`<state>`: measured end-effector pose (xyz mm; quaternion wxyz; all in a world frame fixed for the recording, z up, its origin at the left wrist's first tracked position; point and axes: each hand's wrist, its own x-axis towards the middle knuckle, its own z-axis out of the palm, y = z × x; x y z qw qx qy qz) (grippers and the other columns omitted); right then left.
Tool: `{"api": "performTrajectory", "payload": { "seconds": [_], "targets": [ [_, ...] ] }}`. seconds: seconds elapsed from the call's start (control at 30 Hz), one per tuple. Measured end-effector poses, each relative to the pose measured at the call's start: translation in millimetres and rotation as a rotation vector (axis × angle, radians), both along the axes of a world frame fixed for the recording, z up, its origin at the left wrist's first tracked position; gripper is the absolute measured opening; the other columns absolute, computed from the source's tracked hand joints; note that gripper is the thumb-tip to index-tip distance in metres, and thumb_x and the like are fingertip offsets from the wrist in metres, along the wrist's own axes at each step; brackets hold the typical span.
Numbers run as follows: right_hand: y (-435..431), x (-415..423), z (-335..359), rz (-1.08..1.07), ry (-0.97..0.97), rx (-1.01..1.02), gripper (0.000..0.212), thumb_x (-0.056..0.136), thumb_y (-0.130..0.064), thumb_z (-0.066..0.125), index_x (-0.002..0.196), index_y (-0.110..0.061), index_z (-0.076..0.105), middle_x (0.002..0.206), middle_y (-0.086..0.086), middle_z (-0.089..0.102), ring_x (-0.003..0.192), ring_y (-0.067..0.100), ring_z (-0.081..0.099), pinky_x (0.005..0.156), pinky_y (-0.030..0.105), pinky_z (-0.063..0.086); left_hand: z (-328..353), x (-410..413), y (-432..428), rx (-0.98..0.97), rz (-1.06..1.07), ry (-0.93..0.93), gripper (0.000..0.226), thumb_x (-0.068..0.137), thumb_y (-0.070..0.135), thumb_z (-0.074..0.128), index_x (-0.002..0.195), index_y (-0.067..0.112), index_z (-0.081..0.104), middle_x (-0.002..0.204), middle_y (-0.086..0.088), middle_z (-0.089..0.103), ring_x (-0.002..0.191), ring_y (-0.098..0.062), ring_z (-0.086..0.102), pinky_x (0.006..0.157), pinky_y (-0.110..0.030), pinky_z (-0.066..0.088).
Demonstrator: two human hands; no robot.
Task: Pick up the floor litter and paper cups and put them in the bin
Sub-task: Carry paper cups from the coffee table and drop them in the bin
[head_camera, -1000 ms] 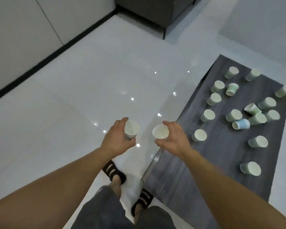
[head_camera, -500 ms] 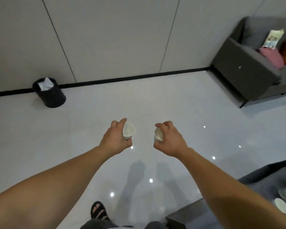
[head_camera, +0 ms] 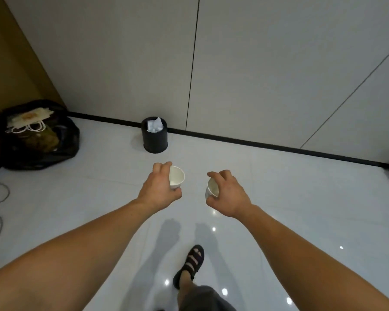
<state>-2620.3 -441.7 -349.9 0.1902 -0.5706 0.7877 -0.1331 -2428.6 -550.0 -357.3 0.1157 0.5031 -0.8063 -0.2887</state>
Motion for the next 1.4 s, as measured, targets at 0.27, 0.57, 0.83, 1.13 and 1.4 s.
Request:
{"api": "performTrajectory", "payload": {
  "seconds": [0.27, 0.57, 0.83, 1.13, 1.4],
  "targets": [
    [-184, -36, -2, 0.137, -0.007, -0.051, 0.074, 0.079, -0.037, 0.067, 0.145, -0.029, 0.035, 0.136, 0.001, 0.036, 0.119, 0.025, 0.045, 0.096, 0.036, 0.047, 10, -30, -145, -0.027, 0.120, -0.037, 0.084, 0.075, 0.033, 0.075, 0.143, 0.022, 0.028, 0.136, -0.002, 0.032, 0.113, -0.026, 0.050, 0.090, -0.034, 0.047],
    [-343, -69, -4, 0.225, -0.013, -0.033, 0.077, 0.078, -0.040, 0.068, 0.146, -0.029, 0.033, 0.138, -0.003, 0.035, 0.121, 0.022, 0.041, 0.096, 0.033, 0.047, -1, -60, -283, 0.003, 0.226, -0.004, 0.085, 0.077, 0.035, 0.070, 0.147, 0.028, 0.022, 0.134, 0.000, 0.031, 0.110, -0.025, 0.052, 0.090, -0.033, 0.047],
    [-489, -88, -22, 0.190, 0.004, -0.036, 0.073, 0.076, -0.036, 0.071, 0.141, -0.028, 0.038, 0.135, -0.002, 0.040, 0.118, 0.023, 0.045, 0.090, 0.030, 0.048, -26, -82, -447, -0.029, 0.142, -0.007, 0.080, 0.076, 0.034, 0.075, 0.140, 0.031, 0.027, 0.131, -0.001, 0.034, 0.108, -0.022, 0.050, 0.084, -0.030, 0.054],
    [-618, -130, -41, 0.076, -0.022, 0.028, 0.075, 0.078, -0.038, 0.068, 0.144, -0.028, 0.033, 0.139, -0.001, 0.036, 0.123, 0.023, 0.042, 0.096, 0.033, 0.047, -42, -114, -597, 0.035, 0.051, -0.053, 0.082, 0.077, 0.029, 0.073, 0.144, 0.027, 0.025, 0.139, -0.001, 0.029, 0.119, -0.024, 0.045, 0.092, -0.032, 0.049],
    [-726, -183, -106, 0.130, -0.132, 0.078, 0.075, 0.080, -0.039, 0.069, 0.145, -0.027, 0.033, 0.142, -0.001, 0.034, 0.125, 0.022, 0.040, 0.097, 0.030, 0.043, -86, -154, -689, 0.132, 0.163, -0.093, 0.080, 0.074, 0.028, 0.074, 0.142, 0.026, 0.032, 0.134, -0.002, 0.034, 0.111, -0.025, 0.051, 0.086, -0.033, 0.049]
  ]
}}
